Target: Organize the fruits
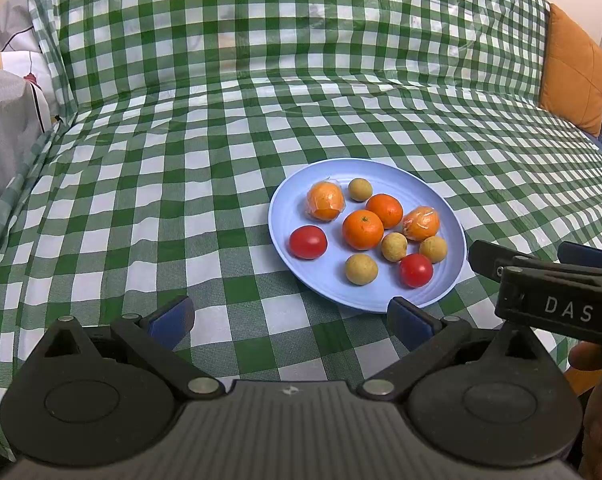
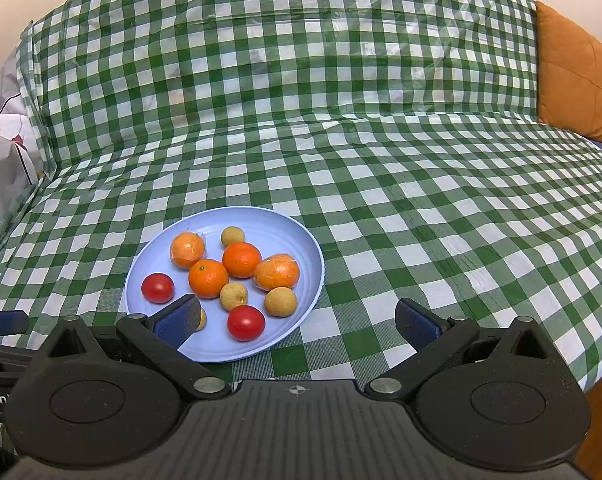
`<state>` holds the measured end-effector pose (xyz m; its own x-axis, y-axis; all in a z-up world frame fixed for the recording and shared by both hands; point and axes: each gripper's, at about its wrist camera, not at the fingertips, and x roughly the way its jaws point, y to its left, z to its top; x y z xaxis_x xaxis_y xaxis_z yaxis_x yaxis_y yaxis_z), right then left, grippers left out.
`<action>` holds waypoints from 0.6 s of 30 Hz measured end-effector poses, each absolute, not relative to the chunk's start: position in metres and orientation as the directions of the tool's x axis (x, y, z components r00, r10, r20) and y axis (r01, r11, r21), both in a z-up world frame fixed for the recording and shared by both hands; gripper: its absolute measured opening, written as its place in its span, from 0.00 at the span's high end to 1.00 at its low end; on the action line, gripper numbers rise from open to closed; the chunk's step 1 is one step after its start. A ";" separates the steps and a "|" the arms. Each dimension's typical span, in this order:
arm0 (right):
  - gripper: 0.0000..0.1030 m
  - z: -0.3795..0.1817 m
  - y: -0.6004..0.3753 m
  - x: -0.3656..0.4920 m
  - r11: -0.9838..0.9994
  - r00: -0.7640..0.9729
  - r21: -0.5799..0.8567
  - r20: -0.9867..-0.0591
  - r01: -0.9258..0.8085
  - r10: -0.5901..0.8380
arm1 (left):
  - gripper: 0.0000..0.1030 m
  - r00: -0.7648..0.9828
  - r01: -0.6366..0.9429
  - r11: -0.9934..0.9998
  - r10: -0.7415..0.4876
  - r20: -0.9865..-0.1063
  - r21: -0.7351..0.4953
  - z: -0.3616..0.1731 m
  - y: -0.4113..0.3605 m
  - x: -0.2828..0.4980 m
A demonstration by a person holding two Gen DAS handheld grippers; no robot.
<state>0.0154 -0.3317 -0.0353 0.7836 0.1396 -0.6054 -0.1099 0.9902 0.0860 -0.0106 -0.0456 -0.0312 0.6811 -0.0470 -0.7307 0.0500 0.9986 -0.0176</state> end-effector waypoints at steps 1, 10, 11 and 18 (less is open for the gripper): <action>0.01 -0.035 -0.332 0.016 0.990 0.783 0.087 -0.606 -0.109 0.140 | 0.01 0.681 0.050 0.999 -0.047 -0.731 -0.017 -0.031 -0.046 -0.011; 0.01 -0.037 -0.329 0.014 0.991 0.782 0.094 -0.608 -0.099 0.136 | 0.01 0.680 0.046 0.999 -0.046 -0.731 -0.021 -0.031 -0.047 -0.011; 0.01 -0.037 -0.329 0.014 0.991 0.782 0.094 -0.608 -0.100 0.136 | 0.01 0.680 0.046 0.999 -0.047 -0.731 -0.021 -0.031 -0.047 -0.011; 0.01 -0.037 -0.329 0.015 0.991 0.783 0.095 -0.607 -0.099 0.136 | 0.00 0.680 0.042 0.999 -0.049 -0.732 -0.028 -0.030 -0.049 -0.011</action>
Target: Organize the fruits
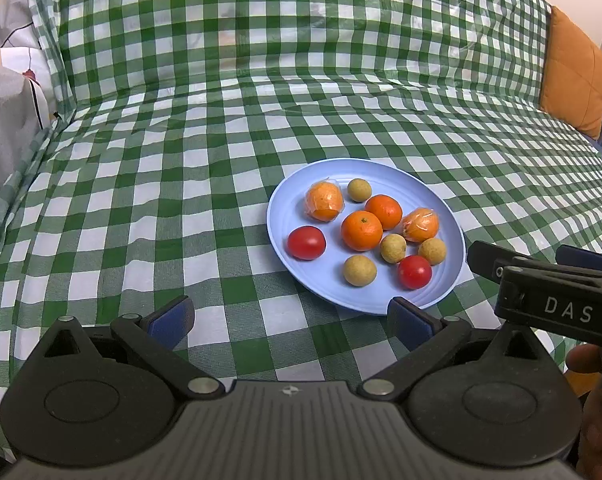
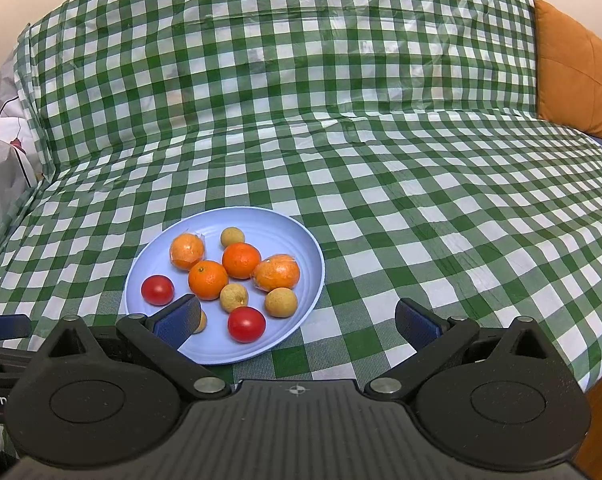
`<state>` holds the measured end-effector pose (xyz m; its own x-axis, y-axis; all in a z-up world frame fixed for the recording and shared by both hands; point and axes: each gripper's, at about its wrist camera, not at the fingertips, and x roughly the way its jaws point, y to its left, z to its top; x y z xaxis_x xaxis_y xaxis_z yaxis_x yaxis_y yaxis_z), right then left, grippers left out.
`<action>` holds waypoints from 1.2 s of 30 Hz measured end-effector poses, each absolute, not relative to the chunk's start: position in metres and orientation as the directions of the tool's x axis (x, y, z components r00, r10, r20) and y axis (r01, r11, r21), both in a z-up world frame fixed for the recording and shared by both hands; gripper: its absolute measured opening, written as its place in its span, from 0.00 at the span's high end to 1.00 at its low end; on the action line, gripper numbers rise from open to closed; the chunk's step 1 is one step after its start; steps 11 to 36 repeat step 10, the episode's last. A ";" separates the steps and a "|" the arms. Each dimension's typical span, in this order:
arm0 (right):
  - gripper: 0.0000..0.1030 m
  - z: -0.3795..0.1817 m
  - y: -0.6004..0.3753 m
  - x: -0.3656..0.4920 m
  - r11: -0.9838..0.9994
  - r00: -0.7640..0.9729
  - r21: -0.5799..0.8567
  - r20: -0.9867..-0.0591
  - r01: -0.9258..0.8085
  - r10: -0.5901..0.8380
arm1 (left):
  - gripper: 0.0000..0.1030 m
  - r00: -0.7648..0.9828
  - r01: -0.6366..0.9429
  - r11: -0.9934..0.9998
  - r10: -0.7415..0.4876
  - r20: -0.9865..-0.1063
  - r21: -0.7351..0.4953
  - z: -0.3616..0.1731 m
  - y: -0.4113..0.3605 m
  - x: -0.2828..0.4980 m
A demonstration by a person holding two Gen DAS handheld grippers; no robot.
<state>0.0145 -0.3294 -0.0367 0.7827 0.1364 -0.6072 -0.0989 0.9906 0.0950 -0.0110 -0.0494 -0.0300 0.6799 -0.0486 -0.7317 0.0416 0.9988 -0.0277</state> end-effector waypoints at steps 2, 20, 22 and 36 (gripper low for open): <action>0.01 -0.037 -0.328 0.014 0.990 0.784 0.099 -0.606 -0.097 0.137 | 0.00 0.681 0.041 0.999 -0.052 -0.731 -0.032 -0.029 -0.050 -0.012; 0.01 -0.034 -0.329 0.013 0.988 0.787 0.136 -0.602 -0.068 0.137 | 0.00 0.704 0.034 0.998 -0.068 -0.707 -0.062 -0.024 -0.052 -0.013; 0.01 -0.034 -0.329 0.013 0.988 0.787 0.136 -0.602 -0.068 0.137 | 0.00 0.704 0.034 0.998 -0.068 -0.707 -0.062 -0.024 -0.052 -0.013; 0.01 -0.034 -0.329 0.013 0.988 0.787 0.136 -0.602 -0.068 0.137 | 0.00 0.704 0.034 0.998 -0.068 -0.707 -0.062 -0.024 -0.052 -0.013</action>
